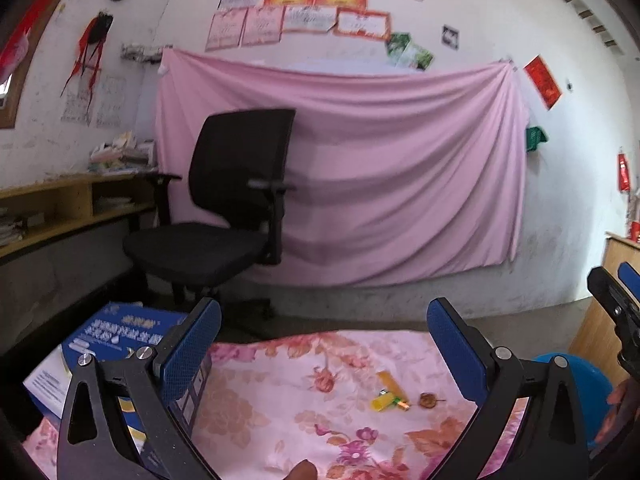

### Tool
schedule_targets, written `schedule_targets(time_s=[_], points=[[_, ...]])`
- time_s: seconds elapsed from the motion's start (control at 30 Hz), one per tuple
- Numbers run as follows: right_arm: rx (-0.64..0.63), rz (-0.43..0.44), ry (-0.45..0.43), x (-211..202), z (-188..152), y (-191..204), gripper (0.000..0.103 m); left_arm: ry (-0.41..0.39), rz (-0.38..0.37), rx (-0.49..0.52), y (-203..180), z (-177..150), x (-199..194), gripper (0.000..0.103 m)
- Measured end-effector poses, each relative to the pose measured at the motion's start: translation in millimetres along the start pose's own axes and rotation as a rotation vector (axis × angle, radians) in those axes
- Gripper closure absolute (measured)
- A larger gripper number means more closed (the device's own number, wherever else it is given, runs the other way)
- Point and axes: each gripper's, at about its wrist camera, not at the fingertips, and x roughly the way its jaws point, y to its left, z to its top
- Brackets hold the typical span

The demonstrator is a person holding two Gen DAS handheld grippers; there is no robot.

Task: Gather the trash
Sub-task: 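Move both grippers back over the bed toward the yellow tubes and brown cap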

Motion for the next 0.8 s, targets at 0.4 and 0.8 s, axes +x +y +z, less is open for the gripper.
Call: schedule_targets(time_s=[0.4, 0.8], points=[[0.041, 0.097, 0.291, 73.7, -50.1, -5.9, 0.0, 0.346, -0.048, 0.035, -3.5, -44.4, 91.7, 0.002], [0.028, 0.178, 0.61, 127.3, -93.6, 3.2, 0.0, 0.696, -0.227, 0.056, -19.6, -90.2, 159.1, 0.029]])
